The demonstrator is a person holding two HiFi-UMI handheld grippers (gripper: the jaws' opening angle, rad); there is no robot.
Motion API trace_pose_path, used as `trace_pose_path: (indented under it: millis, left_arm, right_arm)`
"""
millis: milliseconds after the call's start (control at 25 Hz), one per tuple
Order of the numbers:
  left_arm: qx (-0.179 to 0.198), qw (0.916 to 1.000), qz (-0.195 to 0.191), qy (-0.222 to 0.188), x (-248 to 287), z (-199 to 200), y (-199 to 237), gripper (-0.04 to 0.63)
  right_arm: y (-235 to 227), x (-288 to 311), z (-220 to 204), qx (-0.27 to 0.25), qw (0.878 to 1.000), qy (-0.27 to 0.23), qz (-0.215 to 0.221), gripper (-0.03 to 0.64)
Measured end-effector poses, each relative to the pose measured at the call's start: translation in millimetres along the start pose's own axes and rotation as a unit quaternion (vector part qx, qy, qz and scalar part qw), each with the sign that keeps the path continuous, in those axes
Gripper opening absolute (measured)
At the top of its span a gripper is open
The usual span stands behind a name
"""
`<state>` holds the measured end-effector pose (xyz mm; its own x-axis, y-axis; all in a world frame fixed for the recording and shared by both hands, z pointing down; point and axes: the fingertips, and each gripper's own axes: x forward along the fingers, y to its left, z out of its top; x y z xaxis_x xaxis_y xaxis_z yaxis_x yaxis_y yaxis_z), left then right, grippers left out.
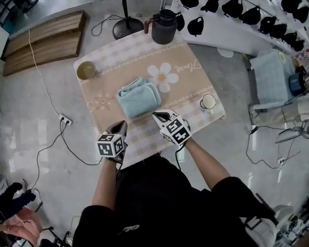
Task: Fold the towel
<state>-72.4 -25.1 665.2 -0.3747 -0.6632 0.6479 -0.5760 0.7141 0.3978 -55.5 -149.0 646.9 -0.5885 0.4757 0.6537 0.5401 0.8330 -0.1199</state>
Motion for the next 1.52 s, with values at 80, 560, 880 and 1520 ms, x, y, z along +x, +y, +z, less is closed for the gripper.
trace_pose_path:
  millis: [80, 560, 880, 1520]
  left_arm:
    - [-0.002, 1.0, 0.008, -0.001, -3.3, -10.1, -11.3, 0.005]
    - [-0.029, 0.9984, 0.043, 0.022, -24.6, -80.9, -38.0, 0.005]
    - [-0.032, 0.9987, 0.025, 0.032, -38.9, -98.7, -37.7, 0.005]
    - [0.051, 0.9823, 0.021, -0.179, -164.4, 89.0, -32.3, 0.005]
  right_arm:
    - [13.8, -0.8, -11.3, -0.004, 1.0, 0.004, 0.006, 0.002]
    - [76.2, -8.8, -63.0, 0.019, 0.999, 0.024, 0.042, 0.0]
    - [100.5, -6.3, -62.2, 0.013, 0.999, 0.034, 0.033, 0.0]
    - [117.9, -60.0, 147.6, -0.009, 0.988, -0.134, -0.073, 0.0]
